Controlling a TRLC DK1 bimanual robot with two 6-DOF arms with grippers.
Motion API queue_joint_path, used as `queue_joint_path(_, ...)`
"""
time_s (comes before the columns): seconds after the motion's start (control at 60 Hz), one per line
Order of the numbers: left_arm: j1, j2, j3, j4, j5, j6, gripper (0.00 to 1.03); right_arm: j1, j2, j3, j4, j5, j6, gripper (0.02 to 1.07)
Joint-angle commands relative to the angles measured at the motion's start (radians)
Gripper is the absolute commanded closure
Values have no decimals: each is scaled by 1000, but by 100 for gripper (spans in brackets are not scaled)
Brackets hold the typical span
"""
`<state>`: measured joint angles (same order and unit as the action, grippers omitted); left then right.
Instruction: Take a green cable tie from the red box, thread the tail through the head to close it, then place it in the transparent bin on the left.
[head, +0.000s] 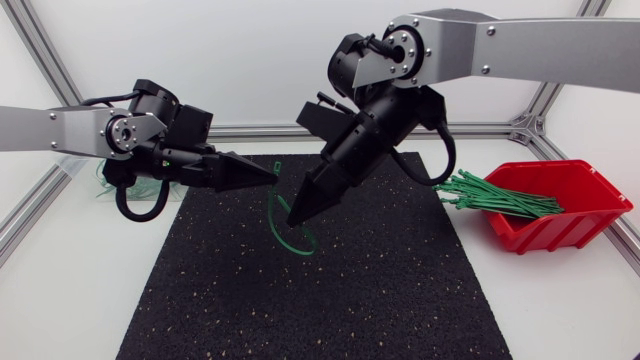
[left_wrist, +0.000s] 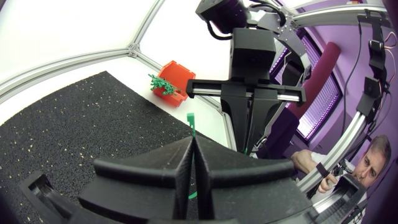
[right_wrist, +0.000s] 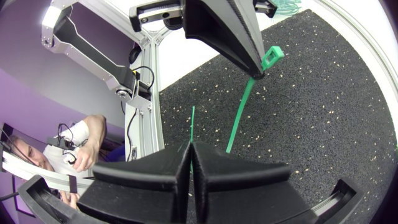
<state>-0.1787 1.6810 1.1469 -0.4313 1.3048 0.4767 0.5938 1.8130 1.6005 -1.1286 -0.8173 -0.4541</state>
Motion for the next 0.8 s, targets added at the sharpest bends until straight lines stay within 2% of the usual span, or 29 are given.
queue_joint_path(0.0,-7,-35,-47,29,13,20,100,6,-7,32,-33,-17,49,102)
queue_joint_path(0.167,-35,-44,-81,60,16,10,100,1,35,107,-188,-23,140,102)
queue_joint_path(0.45,-87,-119,-98,78,17,-53,100,43,-49,82,-208,-46,227,102)
queue_joint_path(0.533,-96,-147,-98,118,17,-105,100,27,-61,75,-204,-83,252,102)
queue_joint_path(0.617,-107,-167,-108,172,10,-151,100,14,-96,59,-148,-103,295,102)
queue_joint_path(0.667,-123,-181,-133,261,-36,-214,100,6,-121,35,-119,-121,338,102)
queue_joint_path(0.7,-127,-191,-162,362,-65,-293,100,-2,-136,22,-99,-125,367,102)
queue_joint_path(0.75,-128,-205,-243,660,-128,-520,100,-5,-149,13,-83,-125,384,102)
queue_joint_path(0.783,-125,-205,-283,842,-142,-653,100,-8,-150,9,-85,-132,391,102)
